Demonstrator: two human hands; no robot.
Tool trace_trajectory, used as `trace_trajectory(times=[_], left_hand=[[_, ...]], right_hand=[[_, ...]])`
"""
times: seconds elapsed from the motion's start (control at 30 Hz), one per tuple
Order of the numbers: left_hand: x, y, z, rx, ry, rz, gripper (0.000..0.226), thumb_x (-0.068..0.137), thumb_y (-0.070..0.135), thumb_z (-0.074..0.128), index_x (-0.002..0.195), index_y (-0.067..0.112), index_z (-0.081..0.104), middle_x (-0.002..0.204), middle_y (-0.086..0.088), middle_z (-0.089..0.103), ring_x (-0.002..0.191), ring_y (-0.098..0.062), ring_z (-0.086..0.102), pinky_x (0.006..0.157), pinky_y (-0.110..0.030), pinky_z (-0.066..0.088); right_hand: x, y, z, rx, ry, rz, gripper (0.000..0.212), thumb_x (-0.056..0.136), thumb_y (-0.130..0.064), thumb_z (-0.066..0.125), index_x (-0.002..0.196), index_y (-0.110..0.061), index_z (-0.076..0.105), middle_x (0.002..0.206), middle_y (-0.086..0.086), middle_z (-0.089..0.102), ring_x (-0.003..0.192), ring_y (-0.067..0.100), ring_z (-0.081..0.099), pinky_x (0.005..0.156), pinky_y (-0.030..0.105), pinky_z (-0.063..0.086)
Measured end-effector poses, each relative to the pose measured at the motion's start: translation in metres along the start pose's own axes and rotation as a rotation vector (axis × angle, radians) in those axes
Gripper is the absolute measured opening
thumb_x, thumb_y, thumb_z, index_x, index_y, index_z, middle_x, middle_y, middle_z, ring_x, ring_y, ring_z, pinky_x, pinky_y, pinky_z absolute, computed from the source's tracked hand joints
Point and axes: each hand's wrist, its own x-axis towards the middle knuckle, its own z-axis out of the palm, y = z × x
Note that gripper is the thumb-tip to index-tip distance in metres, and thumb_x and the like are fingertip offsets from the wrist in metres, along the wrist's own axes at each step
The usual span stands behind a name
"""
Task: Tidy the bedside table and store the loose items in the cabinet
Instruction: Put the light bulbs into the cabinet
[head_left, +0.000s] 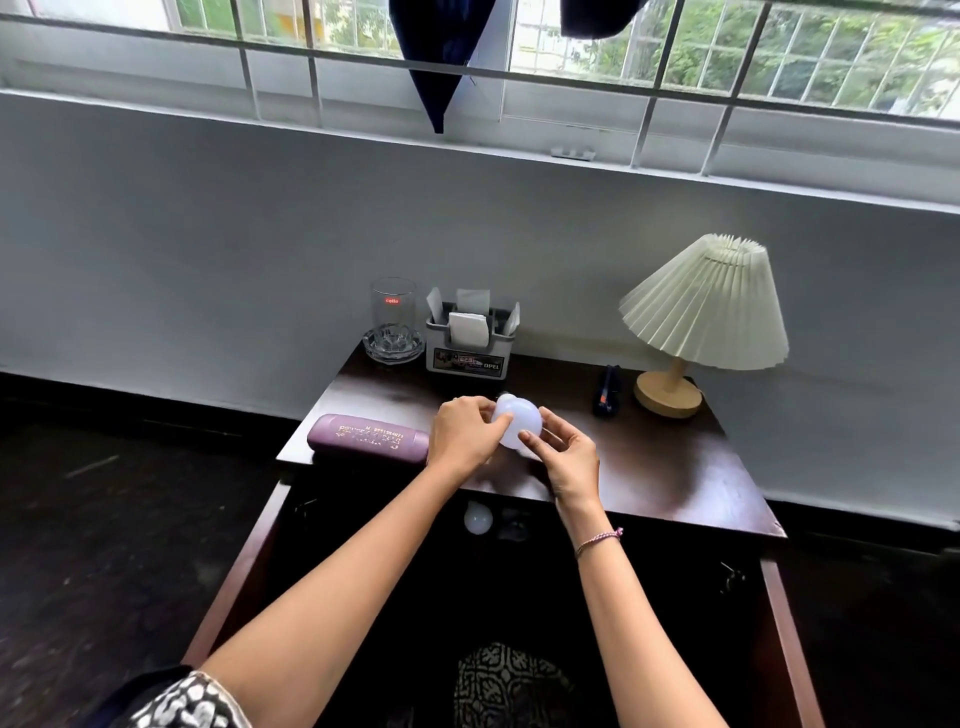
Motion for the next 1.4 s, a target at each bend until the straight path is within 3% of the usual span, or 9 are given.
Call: trace_trajectory(times=[0.43, 0.6, 0.67, 0.8, 0.97, 1.27, 1.4], left_hand=[[-0.060, -0.009, -0.008, -0.272, 0.027, 0.034, 0.031, 0.077, 0.036, 0.072, 0.097, 0.012, 0.073, 0.093, -0.006, 0.075, 0.085, -0.014, 0.070, 0.084, -0.028, 0.054], [-0.085, -0.008, -0.009, -0.299, 0.032, 0.040, 0.029, 0.077, 0.039, 0.072, 0.092, 0.014, 0.074, 0.089, -0.003, 0.075, 0.079, -0.012, 0.070, 0.079, -0.023, 0.053], [-0.096, -0.009, -0.008, -0.303, 0.034, 0.036, 0.029, 0.076, 0.041, 0.072, 0.090, 0.015, 0.074, 0.087, -0.001, 0.075, 0.075, -0.010, 0.068, 0.075, -0.021, 0.051], [-0.112, -0.010, -0.001, -0.294, 0.017, 0.046, 0.031, 0.076, 0.043, 0.071, 0.089, 0.015, 0.073, 0.086, 0.000, 0.075, 0.073, -0.008, 0.066, 0.074, -0.020, 0.049], [-0.129, -0.005, 0.009, -0.325, 0.005, 0.081, 0.035, 0.075, 0.046, 0.072, 0.090, 0.015, 0.073, 0.083, 0.001, 0.074, 0.076, -0.009, 0.068, 0.077, -0.021, 0.053], [-0.150, -0.009, 0.024, -0.383, -0.014, 0.146, 0.034, 0.072, 0.047, 0.074, 0.085, 0.015, 0.071, 0.076, 0.005, 0.071, 0.071, -0.007, 0.067, 0.071, -0.026, 0.057], [-0.158, -0.017, 0.030, -0.362, -0.009, 0.152, 0.030, 0.073, 0.047, 0.073, 0.084, 0.019, 0.072, 0.073, 0.009, 0.069, 0.064, 0.008, 0.060, 0.063, -0.004, 0.045]], right_hand=[[-0.064, -0.015, -0.016, -0.006, 0.000, -0.015, 0.056, 0.066, -0.008, 0.082, 0.117, -0.003, 0.061, 0.110, 0.016, 0.068, 0.098, 0.023, 0.067, 0.090, 0.035, 0.053], [-0.087, -0.020, -0.028, -0.001, -0.028, -0.016, 0.046, 0.070, -0.004, 0.078, 0.113, -0.006, 0.062, 0.102, 0.015, 0.068, 0.077, 0.004, 0.068, 0.067, 0.014, 0.055], [-0.097, -0.019, -0.033, 0.007, -0.036, -0.018, 0.041, 0.071, -0.003, 0.077, 0.110, -0.009, 0.063, 0.100, 0.014, 0.068, 0.074, 0.000, 0.067, 0.064, 0.011, 0.053], [-0.116, -0.014, -0.047, 0.002, -0.025, -0.031, 0.041, 0.071, -0.007, 0.078, 0.110, -0.008, 0.064, 0.105, 0.017, 0.069, 0.089, 0.015, 0.066, 0.078, 0.018, 0.055], [-0.131, -0.013, -0.068, 0.027, -0.005, -0.015, 0.041, 0.068, -0.009, 0.081, 0.106, -0.012, 0.067, 0.102, 0.019, 0.071, 0.096, 0.028, 0.068, 0.094, 0.042, 0.052], [-0.148, 0.007, -0.090, 0.041, 0.006, -0.015, 0.061, 0.048, -0.035, 0.089, 0.103, -0.017, 0.070, 0.100, 0.014, 0.073, 0.097, 0.028, 0.069, 0.095, 0.046, 0.051], [-0.151, 0.018, -0.093, 0.017, 0.007, -0.002, 0.064, 0.046, -0.040, 0.089, 0.103, -0.019, 0.070, 0.100, 0.012, 0.073, 0.096, 0.025, 0.070, 0.093, 0.043, 0.052]])
